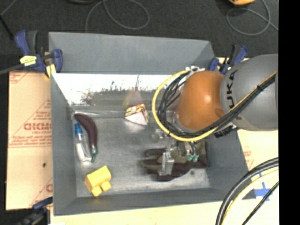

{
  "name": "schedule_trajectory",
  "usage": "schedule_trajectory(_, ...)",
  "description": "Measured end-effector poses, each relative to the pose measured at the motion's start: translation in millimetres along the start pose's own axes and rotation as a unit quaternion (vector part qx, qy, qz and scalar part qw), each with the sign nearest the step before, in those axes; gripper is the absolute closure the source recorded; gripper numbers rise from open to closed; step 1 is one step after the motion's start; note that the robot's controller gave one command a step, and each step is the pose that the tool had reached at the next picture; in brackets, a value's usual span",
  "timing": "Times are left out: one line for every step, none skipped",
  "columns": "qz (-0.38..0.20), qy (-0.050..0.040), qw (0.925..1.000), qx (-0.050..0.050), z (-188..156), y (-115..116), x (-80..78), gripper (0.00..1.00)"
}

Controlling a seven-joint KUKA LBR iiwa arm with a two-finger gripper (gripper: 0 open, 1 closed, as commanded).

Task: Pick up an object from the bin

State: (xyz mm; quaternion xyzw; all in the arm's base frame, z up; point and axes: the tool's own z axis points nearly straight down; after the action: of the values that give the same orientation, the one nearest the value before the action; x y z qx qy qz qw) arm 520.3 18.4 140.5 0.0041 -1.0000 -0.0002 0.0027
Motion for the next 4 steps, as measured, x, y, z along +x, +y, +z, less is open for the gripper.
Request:
schedule_trajectory(0.000, -0.0039, 1.0000, 0.000, -4, 0, -1.8, 0.00)
schedule_trajectory(0.063, -0.0007, 0.9980, -0.001, 69, 0, -10.7, 1.00)
schedule_trajectory(0.063, -0.0007, 0.9980, -0.001, 69, 0, -10.7, 1.00)
schedule_trajectory(0.062, -0.0021, 0.9981, 0.000, -50, -47, -6.8, 1.00)
